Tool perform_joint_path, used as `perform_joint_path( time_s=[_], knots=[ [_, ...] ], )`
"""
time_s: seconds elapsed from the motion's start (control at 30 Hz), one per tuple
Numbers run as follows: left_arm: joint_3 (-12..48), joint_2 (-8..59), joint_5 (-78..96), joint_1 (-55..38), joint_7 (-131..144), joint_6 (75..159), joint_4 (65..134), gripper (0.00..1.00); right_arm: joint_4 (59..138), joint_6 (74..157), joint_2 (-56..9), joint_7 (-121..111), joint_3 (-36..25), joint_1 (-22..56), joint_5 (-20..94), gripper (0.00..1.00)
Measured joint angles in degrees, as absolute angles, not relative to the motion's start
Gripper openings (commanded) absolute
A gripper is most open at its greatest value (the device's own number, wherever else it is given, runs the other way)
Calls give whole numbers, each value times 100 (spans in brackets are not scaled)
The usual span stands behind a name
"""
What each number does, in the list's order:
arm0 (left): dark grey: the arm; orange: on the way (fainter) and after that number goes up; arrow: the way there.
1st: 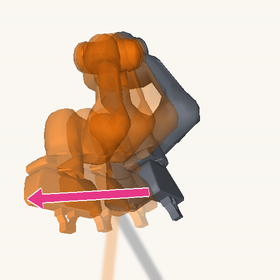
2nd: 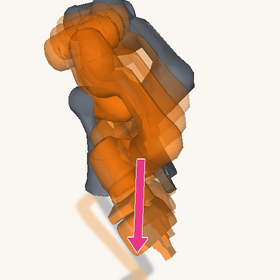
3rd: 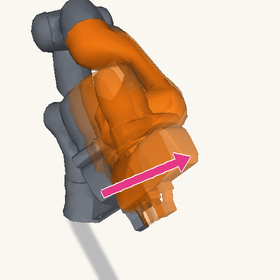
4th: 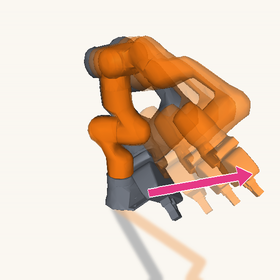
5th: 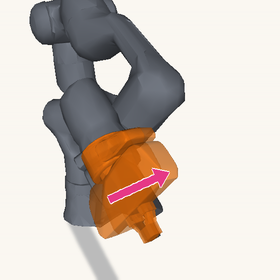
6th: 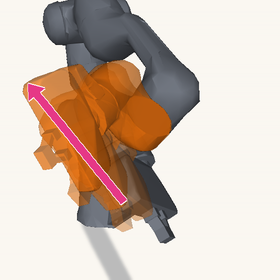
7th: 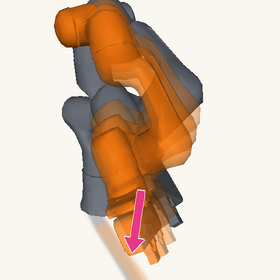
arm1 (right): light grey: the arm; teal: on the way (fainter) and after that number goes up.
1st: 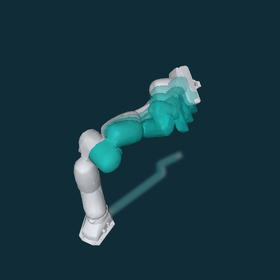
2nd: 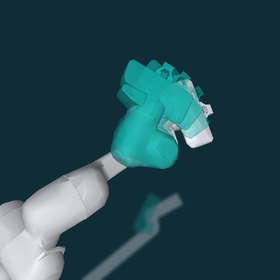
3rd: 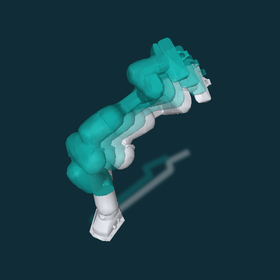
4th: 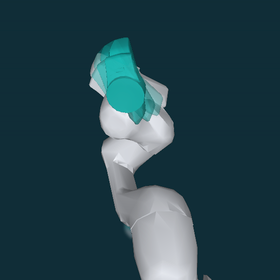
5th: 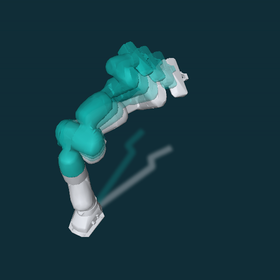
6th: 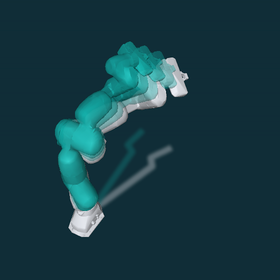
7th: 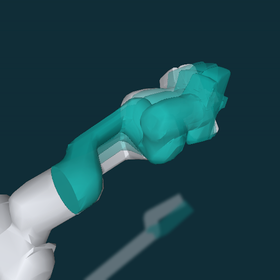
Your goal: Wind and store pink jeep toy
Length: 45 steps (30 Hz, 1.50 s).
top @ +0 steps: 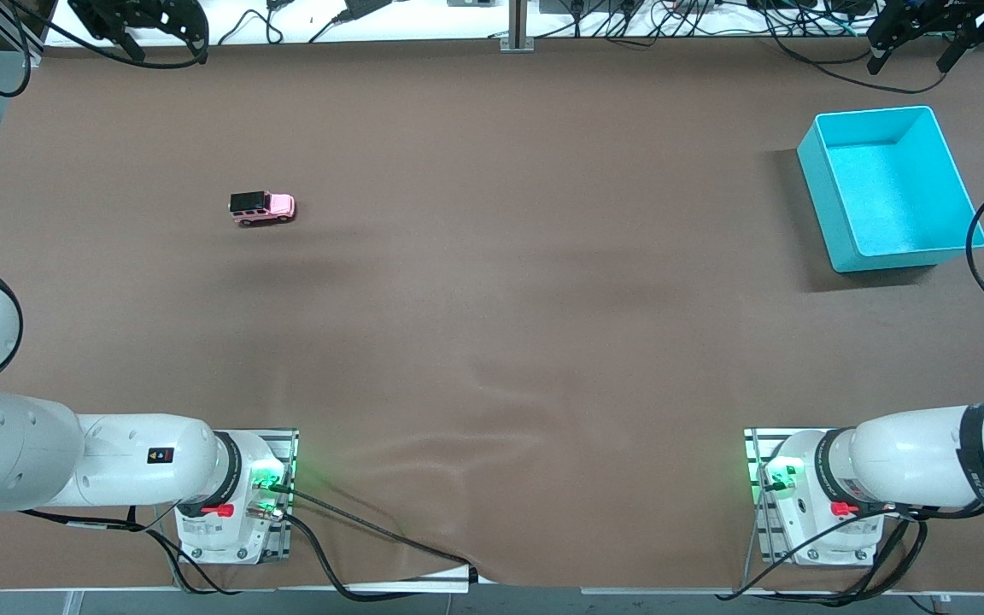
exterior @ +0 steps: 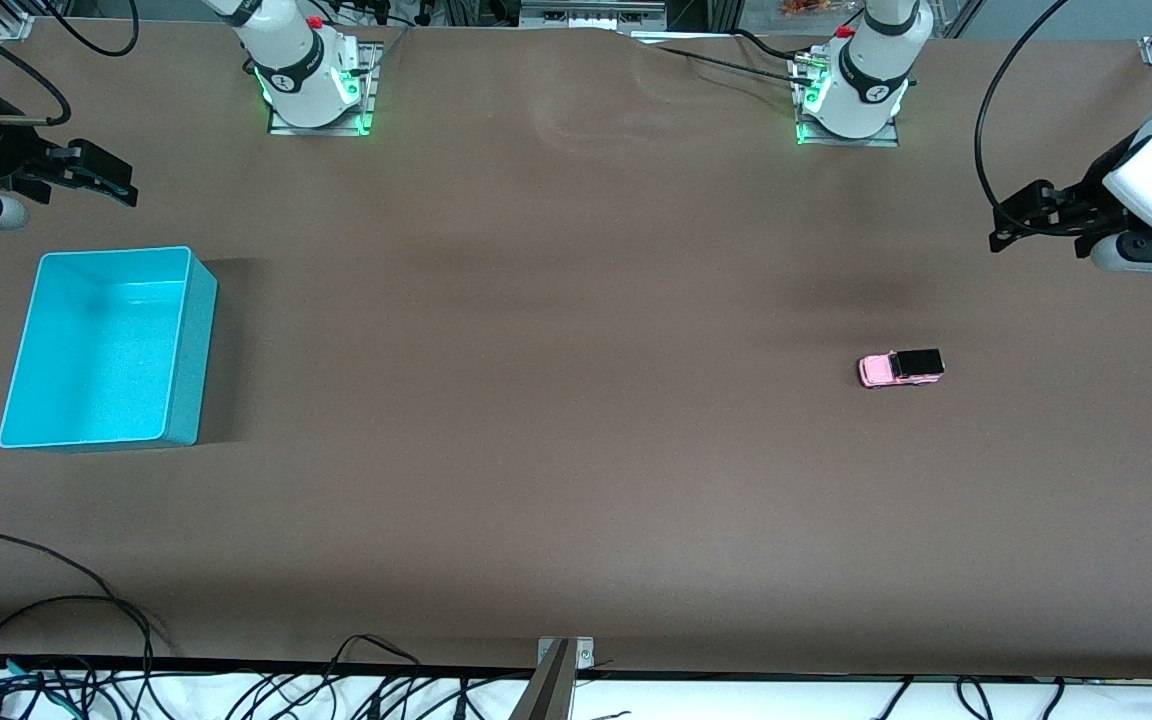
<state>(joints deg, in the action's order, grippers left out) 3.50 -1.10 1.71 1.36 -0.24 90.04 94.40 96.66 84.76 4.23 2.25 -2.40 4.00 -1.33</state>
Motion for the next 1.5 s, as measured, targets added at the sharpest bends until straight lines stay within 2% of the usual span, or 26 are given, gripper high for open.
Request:
perform_joint_path(
  time_s=[0.47,1.5],
  knots=[
    [350,-110,171,182,-24,9001,9156,100,9639,8476,423,227,-238,400,-133,100],
    [331,-99,171,271,-23,8983,9148,100,9623,8476,420,227,-237,401,-133,100]
  ],
)
